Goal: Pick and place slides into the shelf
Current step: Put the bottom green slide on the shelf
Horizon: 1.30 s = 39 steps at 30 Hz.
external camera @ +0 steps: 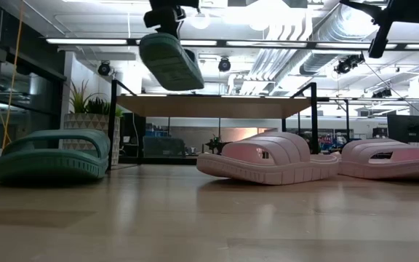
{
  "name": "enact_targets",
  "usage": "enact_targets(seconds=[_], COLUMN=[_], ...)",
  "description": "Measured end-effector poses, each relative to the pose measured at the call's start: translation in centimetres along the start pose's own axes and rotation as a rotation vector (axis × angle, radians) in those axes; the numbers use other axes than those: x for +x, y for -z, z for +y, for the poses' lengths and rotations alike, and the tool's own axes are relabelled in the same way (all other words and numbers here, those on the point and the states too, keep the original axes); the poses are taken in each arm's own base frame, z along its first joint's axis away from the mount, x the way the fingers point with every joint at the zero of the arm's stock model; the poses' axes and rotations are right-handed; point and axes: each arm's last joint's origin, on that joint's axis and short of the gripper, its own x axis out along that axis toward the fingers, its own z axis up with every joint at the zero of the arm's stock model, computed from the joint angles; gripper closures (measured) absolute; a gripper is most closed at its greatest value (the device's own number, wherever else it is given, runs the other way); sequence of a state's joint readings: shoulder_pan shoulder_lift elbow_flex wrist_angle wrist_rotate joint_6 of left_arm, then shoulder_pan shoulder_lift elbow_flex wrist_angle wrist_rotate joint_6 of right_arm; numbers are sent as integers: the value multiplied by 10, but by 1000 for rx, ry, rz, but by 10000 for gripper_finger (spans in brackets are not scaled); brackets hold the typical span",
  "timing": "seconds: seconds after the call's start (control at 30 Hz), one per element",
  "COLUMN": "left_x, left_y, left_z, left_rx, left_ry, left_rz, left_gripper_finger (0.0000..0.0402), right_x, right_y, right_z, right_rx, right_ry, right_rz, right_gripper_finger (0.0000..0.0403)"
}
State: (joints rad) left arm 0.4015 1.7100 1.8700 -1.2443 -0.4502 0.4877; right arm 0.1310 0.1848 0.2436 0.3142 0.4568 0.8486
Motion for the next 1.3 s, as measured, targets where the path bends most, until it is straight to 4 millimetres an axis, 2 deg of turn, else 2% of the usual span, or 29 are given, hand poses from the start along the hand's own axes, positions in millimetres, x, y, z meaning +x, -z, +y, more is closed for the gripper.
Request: enact_targets(seconds=[0.27,0.5,1.3], left_x=[7,17,20], left_y=[17,20,28], left_z=[-14,-20,-19], left_rx=[-18,-64,-49], left_ry=[1,7,-66], left_rz=[23,47,149], left_gripper_finger=[401,401,401], right_x=[0,0,0], right_y=[0,0,1], right_z=[0,0,0], right_rx=[2,5,13], right_ry=[1,0,-12], right_rz=[4,5,19], right_gripper_finger=[402,402,402])
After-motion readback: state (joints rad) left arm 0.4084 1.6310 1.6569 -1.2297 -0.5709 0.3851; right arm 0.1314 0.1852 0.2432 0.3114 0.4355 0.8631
